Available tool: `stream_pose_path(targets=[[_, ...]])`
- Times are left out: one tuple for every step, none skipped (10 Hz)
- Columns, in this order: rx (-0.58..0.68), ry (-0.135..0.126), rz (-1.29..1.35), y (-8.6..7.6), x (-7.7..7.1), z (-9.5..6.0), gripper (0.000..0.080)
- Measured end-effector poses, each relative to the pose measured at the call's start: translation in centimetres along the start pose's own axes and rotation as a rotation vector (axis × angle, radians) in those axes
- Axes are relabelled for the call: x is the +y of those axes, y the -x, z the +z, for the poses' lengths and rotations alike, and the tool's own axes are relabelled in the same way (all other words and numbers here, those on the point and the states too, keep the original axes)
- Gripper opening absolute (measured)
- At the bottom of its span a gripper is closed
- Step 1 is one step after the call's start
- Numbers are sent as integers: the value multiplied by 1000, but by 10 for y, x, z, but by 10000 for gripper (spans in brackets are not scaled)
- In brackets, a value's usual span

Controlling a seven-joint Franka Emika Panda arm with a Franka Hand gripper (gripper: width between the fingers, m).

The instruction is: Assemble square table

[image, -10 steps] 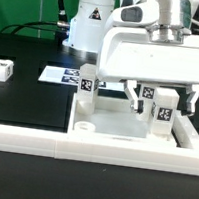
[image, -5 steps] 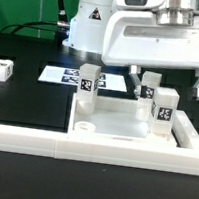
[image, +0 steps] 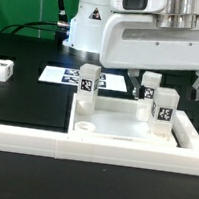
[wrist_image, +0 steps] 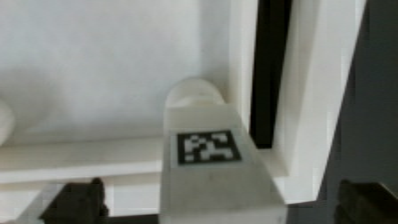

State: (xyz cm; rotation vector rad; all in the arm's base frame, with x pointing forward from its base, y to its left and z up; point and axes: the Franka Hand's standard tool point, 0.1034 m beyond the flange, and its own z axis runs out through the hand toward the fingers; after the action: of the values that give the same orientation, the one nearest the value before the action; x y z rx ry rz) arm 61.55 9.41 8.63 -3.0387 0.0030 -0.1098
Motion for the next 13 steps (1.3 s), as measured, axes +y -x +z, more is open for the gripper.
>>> stream_pose_path(targets=[[-76,-5,-2,-1,0,3,649],[-92,-6,2,-8,2,7,649],[-75,-3,3,-12,4,11,649],[-80,-1,4,-10,5,15,649],[-79,-2,8,-11,4,14,649],[-79,-1,25,-11,5,14,649],[-80,-1,25,-10,5,14,523],[-80,0,63,-10,4,15,384],[-80,2,128,-10,4,15,384],[-80,5,210,-10,4,15,289],[-80,9,289,-10,4,15,290],[-81,9,355,-10,3,15,290],[-81,12,438,-10,3,15,290]])
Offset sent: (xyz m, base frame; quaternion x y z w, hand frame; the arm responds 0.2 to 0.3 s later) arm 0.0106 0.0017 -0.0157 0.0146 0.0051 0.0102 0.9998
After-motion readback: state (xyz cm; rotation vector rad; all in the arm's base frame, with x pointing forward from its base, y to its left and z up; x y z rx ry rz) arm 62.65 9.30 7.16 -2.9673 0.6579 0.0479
